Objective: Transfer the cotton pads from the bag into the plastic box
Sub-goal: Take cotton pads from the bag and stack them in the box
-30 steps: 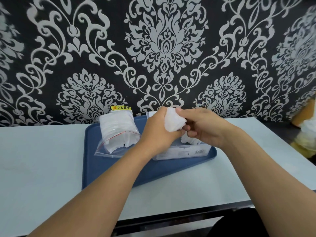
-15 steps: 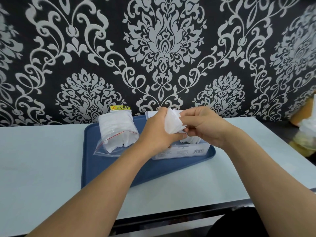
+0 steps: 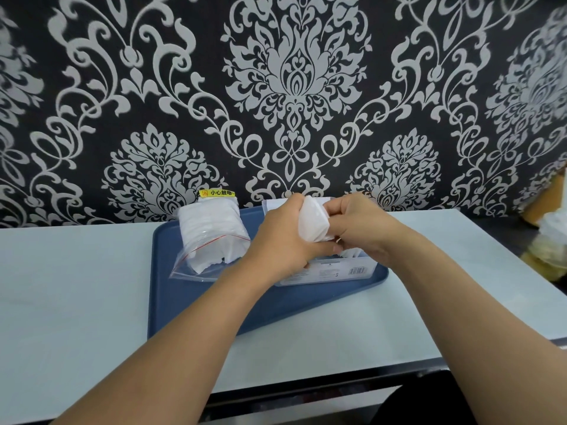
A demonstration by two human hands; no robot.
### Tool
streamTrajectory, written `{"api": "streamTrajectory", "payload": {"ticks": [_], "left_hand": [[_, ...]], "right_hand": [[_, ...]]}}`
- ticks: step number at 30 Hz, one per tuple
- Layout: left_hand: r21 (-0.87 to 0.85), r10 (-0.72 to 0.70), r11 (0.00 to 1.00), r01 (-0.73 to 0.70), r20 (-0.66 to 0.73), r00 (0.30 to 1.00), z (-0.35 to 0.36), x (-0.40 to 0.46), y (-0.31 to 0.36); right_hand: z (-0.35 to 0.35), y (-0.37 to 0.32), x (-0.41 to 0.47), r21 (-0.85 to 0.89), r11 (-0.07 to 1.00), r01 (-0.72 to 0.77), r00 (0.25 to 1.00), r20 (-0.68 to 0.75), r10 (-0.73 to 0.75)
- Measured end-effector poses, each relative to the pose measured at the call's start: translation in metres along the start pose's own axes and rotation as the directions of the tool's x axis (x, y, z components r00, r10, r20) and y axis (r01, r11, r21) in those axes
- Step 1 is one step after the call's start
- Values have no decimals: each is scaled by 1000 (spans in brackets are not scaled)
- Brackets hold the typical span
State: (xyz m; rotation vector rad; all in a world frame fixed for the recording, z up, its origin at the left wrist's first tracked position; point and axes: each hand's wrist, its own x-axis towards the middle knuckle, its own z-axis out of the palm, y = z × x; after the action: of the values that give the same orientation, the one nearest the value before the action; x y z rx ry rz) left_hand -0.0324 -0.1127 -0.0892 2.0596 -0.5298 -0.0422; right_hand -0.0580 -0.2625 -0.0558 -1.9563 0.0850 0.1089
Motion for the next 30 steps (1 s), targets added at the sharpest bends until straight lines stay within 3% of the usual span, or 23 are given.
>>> {"api": "streamTrajectory", "payload": {"ticks": [7,12,17,20,22,26,30], "left_hand": [[207,14,978,-13,-6,1000,0,3,-1],[261,41,965,-37,-8,999,-2,1,0],[278,51,959,-48,-2,999,-1,2,-1],[332,20,943,-15,-13,1000,-2,3,-2],[369,6,930,4,-26,1000,-1,4,-2],[306,44,951,-32,-34,998,1,9,-2],[323,74,943,-79,30,997,-6,7,-5]], "right_hand": [[13,-3,3,-44,999,-5,1000,-27,4],[5,-3,4,58,998,-32,997,71,28],[1,-4,0,82,995,-49,996,77,42],[-4,-9,-1,158,975,-157,981,135,136],[-5,-9,0,74,984,-161,978,147,149],[5,-10,0,-66,997,-34,999,16,35],[-25,-4,7,-89,994,-56,972,-231,33]]}}
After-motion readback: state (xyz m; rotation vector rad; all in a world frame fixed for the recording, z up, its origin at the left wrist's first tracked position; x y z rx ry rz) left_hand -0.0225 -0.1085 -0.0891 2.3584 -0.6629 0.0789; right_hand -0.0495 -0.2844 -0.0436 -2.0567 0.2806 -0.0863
